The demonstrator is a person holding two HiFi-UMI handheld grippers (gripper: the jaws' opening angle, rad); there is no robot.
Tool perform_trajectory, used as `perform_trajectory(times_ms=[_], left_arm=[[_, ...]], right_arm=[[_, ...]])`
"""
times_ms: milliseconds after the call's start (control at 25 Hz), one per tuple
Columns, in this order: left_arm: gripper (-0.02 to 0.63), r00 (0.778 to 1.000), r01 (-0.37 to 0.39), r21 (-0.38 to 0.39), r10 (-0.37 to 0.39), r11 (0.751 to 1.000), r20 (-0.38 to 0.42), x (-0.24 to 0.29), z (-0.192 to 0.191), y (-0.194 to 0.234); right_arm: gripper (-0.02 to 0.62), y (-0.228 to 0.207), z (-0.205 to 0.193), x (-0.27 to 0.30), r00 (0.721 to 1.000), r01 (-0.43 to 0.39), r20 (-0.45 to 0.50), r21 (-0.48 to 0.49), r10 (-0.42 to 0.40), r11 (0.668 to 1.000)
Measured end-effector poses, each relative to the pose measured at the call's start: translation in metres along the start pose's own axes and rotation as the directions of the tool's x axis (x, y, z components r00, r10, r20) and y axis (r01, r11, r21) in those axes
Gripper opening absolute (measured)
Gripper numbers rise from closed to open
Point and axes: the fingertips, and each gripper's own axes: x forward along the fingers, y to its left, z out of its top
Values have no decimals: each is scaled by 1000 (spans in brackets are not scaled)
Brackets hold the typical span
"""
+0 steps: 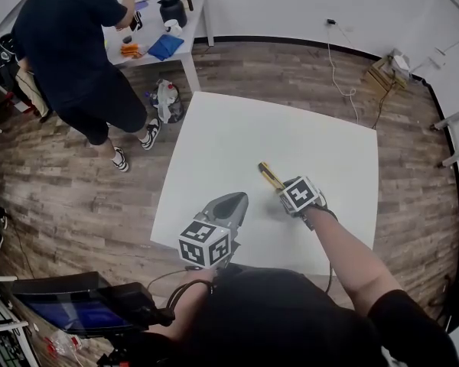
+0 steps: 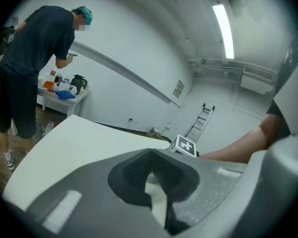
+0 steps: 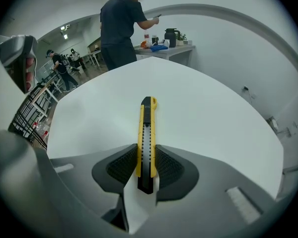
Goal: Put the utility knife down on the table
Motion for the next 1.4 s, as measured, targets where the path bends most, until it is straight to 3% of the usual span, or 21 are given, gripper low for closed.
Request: perform_trajectory(times_ms=[360, 520, 600, 680, 760, 840, 920, 1000, 1120, 1400], left_arm=[[0, 1000, 1, -4, -1, 1000, -11, -1, 4, 4], [0, 1000, 8, 11, -8, 1000, -22, 0, 13, 7], [0, 1000, 14, 30, -13, 999, -28, 2, 15, 7], [0, 999, 21, 53, -19, 998, -35, 6, 11, 2], [0, 999, 33, 73, -29, 997, -46, 12, 7, -7], [0, 997, 53, 90, -48, 994, -60, 19, 12, -16], [0, 995, 76, 110, -68, 991, -73, 27, 21, -23], [0, 993, 95, 131, -85, 987, -80, 33, 27, -30], [0, 990, 119, 156, -106, 980, -87, 40, 33, -40], [0, 989, 130, 171, -114, 977, -99, 44, 34, -50]], right_arm=[[149, -1, 5, -1, 1000, -24, 4, 18, 24, 1000], [195, -2, 16, -22, 995, -39, 93, 89, 31, 995], [160, -1, 18, -45, 982, -45, 190, 138, 18, 989], [23, 3, 16, -77, 946, -66, 324, 193, 0, 979], [23, 8, 13, -118, 886, -81, 463, 227, -34, 971], [23, 8, 17, -168, 806, -51, 582, 255, -111, 966], [23, 8, 22, -208, 732, -23, 658, 283, -177, 959], [23, 7, 24, -232, 683, -6, 696, 309, -221, 951], [23, 1, 18, -245, 659, 25, 702, 341, -272, 940], [23, -4, 3, -243, 672, 5, 690, 357, -268, 934]])
